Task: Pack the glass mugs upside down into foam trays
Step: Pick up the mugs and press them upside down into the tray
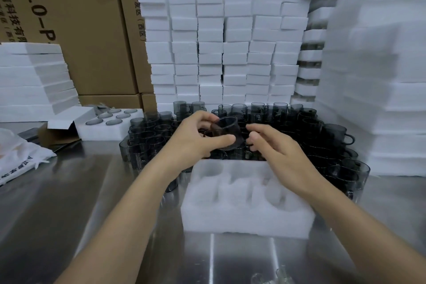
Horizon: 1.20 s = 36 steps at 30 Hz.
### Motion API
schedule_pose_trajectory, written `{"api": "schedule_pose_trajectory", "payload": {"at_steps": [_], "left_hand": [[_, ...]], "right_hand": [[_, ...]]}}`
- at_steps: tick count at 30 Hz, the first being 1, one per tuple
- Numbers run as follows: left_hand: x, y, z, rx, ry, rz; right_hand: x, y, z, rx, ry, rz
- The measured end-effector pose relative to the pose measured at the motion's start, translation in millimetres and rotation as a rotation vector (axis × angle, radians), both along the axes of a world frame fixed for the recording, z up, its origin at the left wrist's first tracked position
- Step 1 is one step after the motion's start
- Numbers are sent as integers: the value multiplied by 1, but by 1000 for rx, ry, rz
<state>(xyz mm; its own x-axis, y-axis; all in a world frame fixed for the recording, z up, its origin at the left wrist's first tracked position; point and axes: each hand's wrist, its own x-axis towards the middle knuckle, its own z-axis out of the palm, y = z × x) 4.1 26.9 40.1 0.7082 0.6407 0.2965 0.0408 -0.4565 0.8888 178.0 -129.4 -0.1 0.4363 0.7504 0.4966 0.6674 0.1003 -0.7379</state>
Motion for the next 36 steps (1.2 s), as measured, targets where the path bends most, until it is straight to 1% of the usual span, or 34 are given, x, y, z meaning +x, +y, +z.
{"api": "schedule_pose_trajectory", "payload": {"at_steps": [2, 4, 6, 9, 11, 14, 19, 22, 25, 26, 28, 30, 33, 36], "left_hand": [[3, -3, -3, 80, -54, -19], [5, -8, -6, 181, -105, -53], [8, -14, -10, 266, -159, -74], [14, -21, -16, 368, -214, -67], [15, -23, -17, 396, -230, -61], [15, -23, -17, 404, -249, -63], [13, -27, -15, 367, -274, -85], [12, -26, -13, 368, -275, -106], [11, -25, -12, 335, -274, -82], [11, -25, -12, 308, -280, -76], [10, -25, -10, 229, -291, -79], [11, -25, -7, 111, -301, -109], [11, -28, -2, -48, -279, -111], [13, -26, -6, -100, -231, -100]], "right_hand": [[-6, 0, 1, 71, 76, 78], [-11, 0, 0, 117, 57, 101], [-14, -1, -1, 158, 0, 85], [-16, -4, -4, 211, -159, 35], [-16, -6, -3, 232, -242, 21], [-15, -8, -1, 242, -286, 28], [-15, -8, 2, 278, -251, 18], [-15, -8, 1, 284, -166, 21], [-16, -8, 4, 301, -98, 34], [-16, -9, 5, 312, -107, 46], [-16, -12, 6, 319, -185, 66], [-13, -12, 6, 316, -245, 60], [-11, -10, 6, 302, -192, 41], [-11, -10, 6, 290, -82, 58]]}}
